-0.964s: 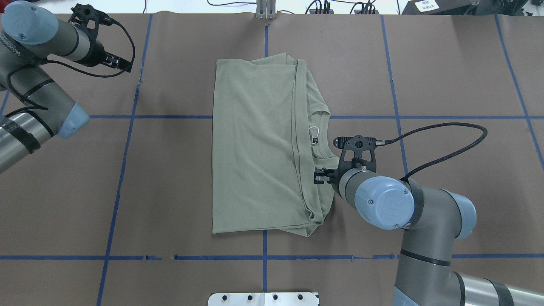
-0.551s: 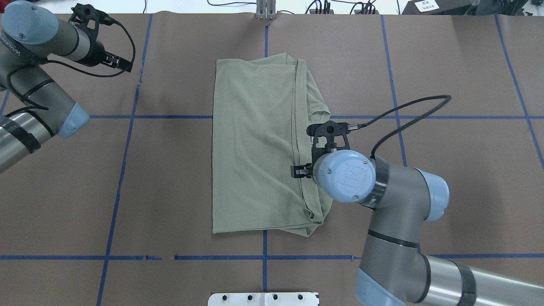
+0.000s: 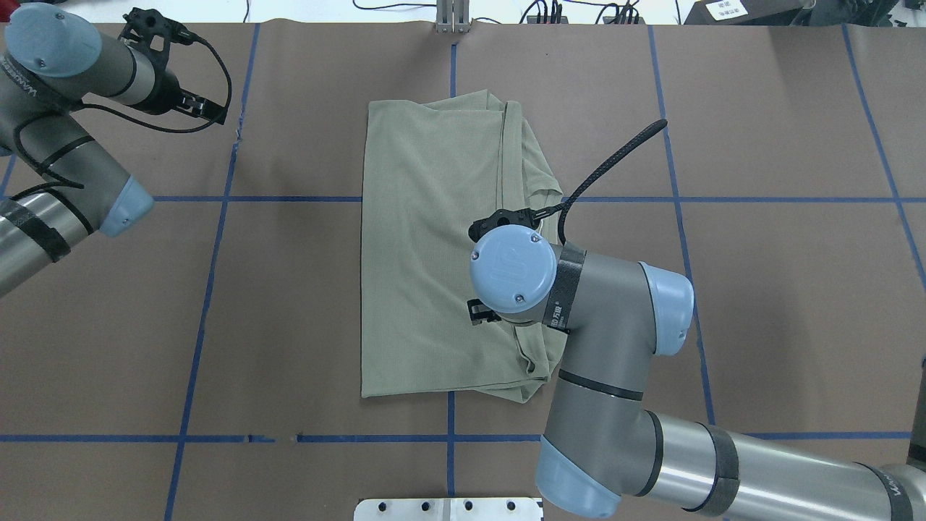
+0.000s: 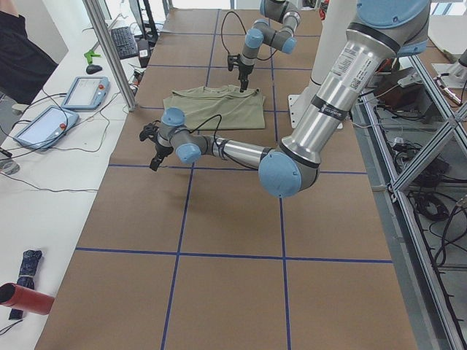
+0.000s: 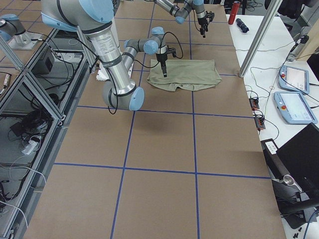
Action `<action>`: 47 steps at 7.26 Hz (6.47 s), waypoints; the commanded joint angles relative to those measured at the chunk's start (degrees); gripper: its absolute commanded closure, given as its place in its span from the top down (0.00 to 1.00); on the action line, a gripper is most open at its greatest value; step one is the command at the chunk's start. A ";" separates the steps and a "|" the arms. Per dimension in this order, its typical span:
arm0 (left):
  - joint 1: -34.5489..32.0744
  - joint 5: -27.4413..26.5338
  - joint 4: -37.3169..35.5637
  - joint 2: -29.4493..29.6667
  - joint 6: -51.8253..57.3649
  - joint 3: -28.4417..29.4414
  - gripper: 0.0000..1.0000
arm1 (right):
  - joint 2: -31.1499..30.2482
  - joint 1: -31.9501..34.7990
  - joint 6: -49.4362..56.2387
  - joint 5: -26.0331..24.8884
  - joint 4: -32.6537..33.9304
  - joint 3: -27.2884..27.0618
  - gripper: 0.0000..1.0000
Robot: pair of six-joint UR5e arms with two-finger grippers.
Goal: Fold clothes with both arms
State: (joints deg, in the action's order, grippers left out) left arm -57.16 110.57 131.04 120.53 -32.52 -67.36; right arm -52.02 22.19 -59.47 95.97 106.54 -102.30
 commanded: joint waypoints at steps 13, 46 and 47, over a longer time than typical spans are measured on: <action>0.39 -0.01 1.14 -0.83 0.00 0.04 1.00 | -5.18 -3.03 8.76 2.29 4.11 -4.81 0.00; 9.60 7.38 0.53 -6.43 -32.84 -23.64 1.00 | -2.22 17.37 -0.01 10.83 -27.10 14.40 1.00; 10.83 7.38 0.53 -8.10 -33.30 -26.65 1.00 | 1.62 17.80 1.02 10.65 -26.83 18.84 1.00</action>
State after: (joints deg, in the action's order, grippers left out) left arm -48.23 117.98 131.63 114.75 -63.38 -89.12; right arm -53.73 40.05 -58.05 106.90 79.67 -86.93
